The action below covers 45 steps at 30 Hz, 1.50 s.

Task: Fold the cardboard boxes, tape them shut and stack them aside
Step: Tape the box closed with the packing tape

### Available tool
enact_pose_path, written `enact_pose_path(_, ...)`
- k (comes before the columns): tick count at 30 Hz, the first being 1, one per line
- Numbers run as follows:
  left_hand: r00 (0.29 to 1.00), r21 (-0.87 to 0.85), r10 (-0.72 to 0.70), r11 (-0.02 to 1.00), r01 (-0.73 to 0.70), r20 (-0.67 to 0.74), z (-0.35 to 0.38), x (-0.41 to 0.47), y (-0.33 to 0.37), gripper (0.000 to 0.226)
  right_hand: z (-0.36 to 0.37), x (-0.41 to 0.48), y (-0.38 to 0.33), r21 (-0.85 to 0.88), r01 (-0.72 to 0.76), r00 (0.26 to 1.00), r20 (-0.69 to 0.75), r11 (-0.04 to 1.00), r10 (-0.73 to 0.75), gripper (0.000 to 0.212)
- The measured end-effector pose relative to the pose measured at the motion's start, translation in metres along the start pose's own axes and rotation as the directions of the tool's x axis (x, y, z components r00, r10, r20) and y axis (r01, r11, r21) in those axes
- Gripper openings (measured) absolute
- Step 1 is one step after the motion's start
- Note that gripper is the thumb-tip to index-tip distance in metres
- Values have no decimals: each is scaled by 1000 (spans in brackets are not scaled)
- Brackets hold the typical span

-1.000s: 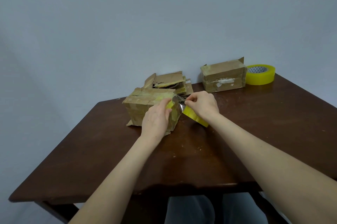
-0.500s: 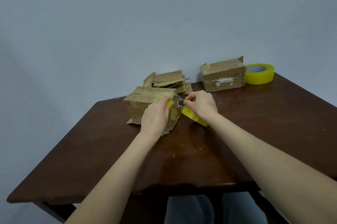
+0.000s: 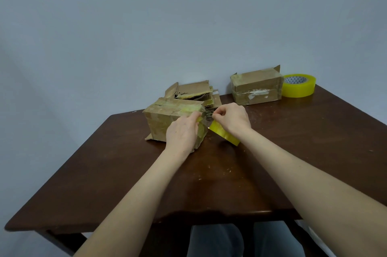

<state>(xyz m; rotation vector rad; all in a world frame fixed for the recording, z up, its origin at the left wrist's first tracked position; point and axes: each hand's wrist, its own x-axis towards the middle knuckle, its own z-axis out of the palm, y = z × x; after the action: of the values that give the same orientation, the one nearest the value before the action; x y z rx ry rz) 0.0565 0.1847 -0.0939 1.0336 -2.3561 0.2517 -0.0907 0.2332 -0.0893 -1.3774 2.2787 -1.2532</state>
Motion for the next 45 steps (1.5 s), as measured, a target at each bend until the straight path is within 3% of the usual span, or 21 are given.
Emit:
enact_pose_path(9, 999, 22, -15, 1000, 14, 35, 2, -3, -2, 32, -8, 0, 0, 38, -11, 1000, 19, 999, 10, 17)
enact_pose_path(16, 990, -32, 79, 996, -83, -114, -10, -9, 7, 29, -11, 1, 5, 21, -51, 998, 34, 998, 50, 19)
enact_pose_path(23, 977, -152, 52, 985, -84, -206, -18, -2, 9, 28, -8, 2, 3, 42, -34, 999, 18, 999, 33, 19)
enact_pose_path(34, 998, -28, 55, 998, -56, -36, 8, 3, 2, 32, -10, 3, 7, 67, -43, 999, 16, 997, 42, 18)
enact_pose_path(40, 1000, -165, -18, 986, 19, 4, 16, -15, 11, 25, -21, 1, 19, 154, -44, 997, -55, 987, 53, 15)
enact_pose_path(45, 941, -206, -73, 967, 148, 331, 33, -15, 42, 17, -43, 1, 26, 223, -50, 980, -176, 974, 91, 12)
